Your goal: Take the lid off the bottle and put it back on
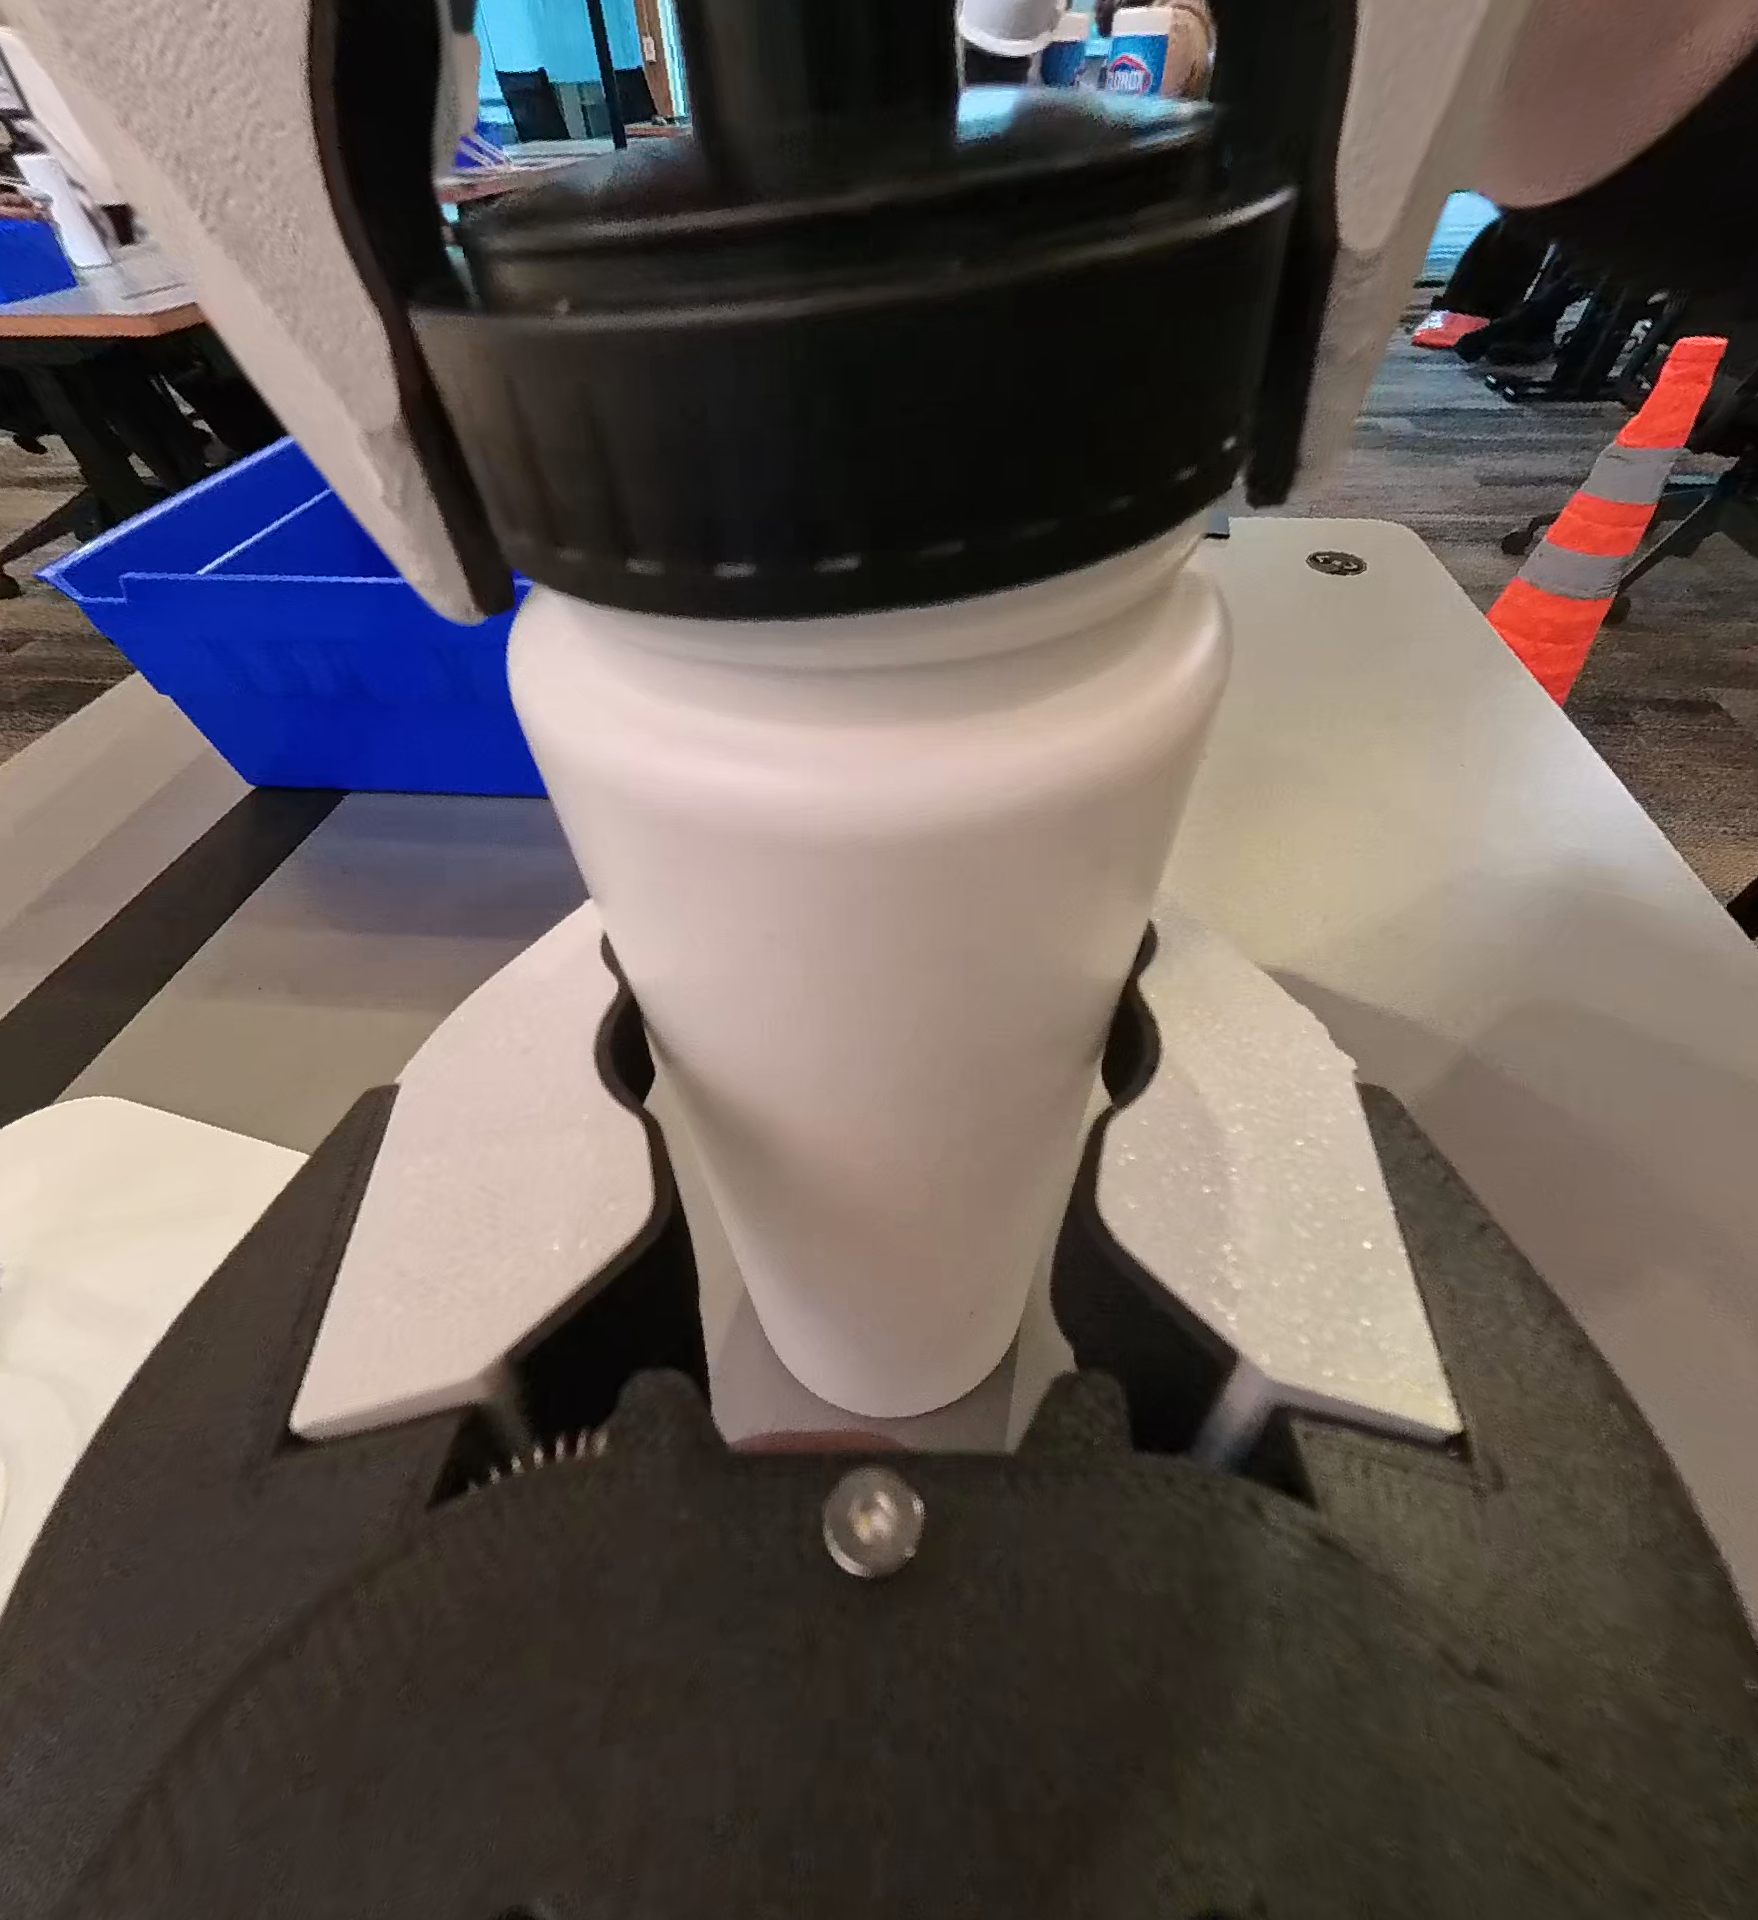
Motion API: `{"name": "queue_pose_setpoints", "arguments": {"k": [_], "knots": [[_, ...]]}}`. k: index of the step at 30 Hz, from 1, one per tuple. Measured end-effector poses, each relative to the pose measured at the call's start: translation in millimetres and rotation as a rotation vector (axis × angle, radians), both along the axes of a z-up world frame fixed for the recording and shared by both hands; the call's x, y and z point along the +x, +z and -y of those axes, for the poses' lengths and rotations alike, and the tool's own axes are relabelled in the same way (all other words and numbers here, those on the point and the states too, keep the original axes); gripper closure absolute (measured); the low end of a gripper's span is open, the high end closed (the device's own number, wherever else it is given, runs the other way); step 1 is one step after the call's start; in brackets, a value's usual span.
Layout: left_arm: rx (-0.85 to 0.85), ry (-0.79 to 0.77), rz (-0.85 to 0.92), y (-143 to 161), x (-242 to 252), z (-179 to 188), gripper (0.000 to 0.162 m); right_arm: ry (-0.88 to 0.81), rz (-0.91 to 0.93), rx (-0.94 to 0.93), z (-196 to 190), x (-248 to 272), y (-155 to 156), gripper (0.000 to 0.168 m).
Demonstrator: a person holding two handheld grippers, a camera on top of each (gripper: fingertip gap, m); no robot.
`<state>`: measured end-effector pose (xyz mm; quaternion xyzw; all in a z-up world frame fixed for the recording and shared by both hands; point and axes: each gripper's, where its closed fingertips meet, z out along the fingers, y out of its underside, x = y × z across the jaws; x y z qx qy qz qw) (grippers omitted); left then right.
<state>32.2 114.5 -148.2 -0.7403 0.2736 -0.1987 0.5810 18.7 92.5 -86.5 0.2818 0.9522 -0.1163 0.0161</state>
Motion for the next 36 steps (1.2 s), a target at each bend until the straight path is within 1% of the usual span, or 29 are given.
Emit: {"name": "queue_pose_setpoints", "arguments": {"k": [2,5,9,12,18,20,23,25,26,28,33,36], "knots": [[0.001,-0.001,-0.002,0.0,0.1,0.2,0.076,0.058,0.002,0.015,-0.1,0.2,0.0,0.091],[0.000,0.001,0.004,0.3,-0.6,0.0,0.076,0.038,0.012,0.001,-0.1,-1.1,0.3,0.092],[-0.001,-0.002,0.011,0.6,-1.2,0.3,0.076,-0.126,0.020,-0.034,0.9,-3.0,0.5,0.091],[0.000,0.001,0.003,0.3,-0.4,0.3,0.076,-0.225,0.005,-0.004,1.2,-1.5,-0.1,0.091],[-0.002,0.002,-0.001,0.2,-0.2,0.0,0.076,-0.512,-0.015,-0.021,1.9,-2.3,-0.1,0.091],[-0.001,0.001,0.000,0.2,-0.1,0.1,0.076,-0.556,-0.029,-0.027,2.1,-2.9,-0.4,0.091],[-0.002,0.004,-0.003,0.1,0.5,-0.2,0.076,-0.540,-0.023,0.021,0.4,0.7,-7.9,0.089],[-0.002,0.002,-0.004,0.0,0.3,0.0,0.076,-0.508,0.010,0.028,3.6,4.1,-13.1,0.071],[-0.002,0.002,-0.003,0.0,0.4,0.0,0.076,-0.505,0.004,0.028,3.5,3.5,-13.1,0.071],[-0.002,0.001,-0.003,0.0,0.4,0.0,0.076,-0.490,-0.022,0.013,4.4,0.5,-8.5,0.077],[-0.002,0.000,-0.001,-0.1,0.4,-0.3,0.076,-0.421,-0.050,-0.028,1.0,-2.6,11.2,0.076],[-0.003,0.000,0.000,0.0,0.4,-0.3,0.075,-0.371,-0.007,-0.035,-1.7,-2.6,12.5,0.088]]}}
